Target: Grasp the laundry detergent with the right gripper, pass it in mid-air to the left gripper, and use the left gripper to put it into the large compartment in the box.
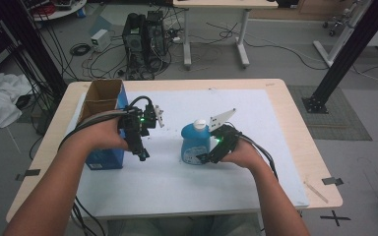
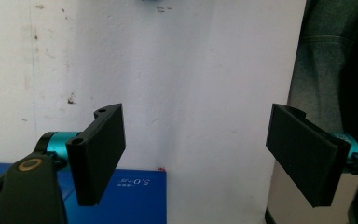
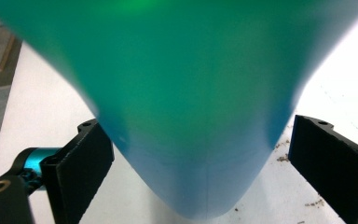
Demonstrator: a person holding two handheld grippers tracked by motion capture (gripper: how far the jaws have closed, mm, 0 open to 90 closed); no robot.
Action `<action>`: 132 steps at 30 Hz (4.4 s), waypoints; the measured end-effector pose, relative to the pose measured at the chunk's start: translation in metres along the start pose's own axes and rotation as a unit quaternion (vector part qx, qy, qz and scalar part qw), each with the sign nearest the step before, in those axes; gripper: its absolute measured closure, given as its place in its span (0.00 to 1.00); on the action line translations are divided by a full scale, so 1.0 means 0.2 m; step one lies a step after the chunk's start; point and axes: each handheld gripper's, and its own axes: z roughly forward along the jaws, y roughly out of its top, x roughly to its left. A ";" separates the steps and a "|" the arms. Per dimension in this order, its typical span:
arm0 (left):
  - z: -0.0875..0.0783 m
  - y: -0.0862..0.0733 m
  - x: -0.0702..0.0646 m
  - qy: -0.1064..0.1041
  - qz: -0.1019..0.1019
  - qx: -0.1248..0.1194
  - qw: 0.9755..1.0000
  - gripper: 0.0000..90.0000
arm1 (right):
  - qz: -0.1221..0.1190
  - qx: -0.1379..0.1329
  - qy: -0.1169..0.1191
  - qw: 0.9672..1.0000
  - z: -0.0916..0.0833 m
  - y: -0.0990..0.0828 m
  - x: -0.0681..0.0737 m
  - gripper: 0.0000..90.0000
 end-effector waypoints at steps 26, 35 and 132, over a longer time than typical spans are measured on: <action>0.00 0.01 0.01 0.000 0.001 0.003 1.000 0.22 | -0.019 -0.020 -0.005 1.000 -0.01 0.00 0.02 0.28; 0.01 0.01 0.01 0.001 0.002 0.002 1.000 0.22 | -0.032 -0.026 -0.008 0.999 0.00 0.00 0.02 0.40; -0.16 0.42 -0.11 0.009 0.087 -0.007 0.996 0.22 | -0.128 -0.060 0.050 0.989 -0.04 0.27 0.21 0.54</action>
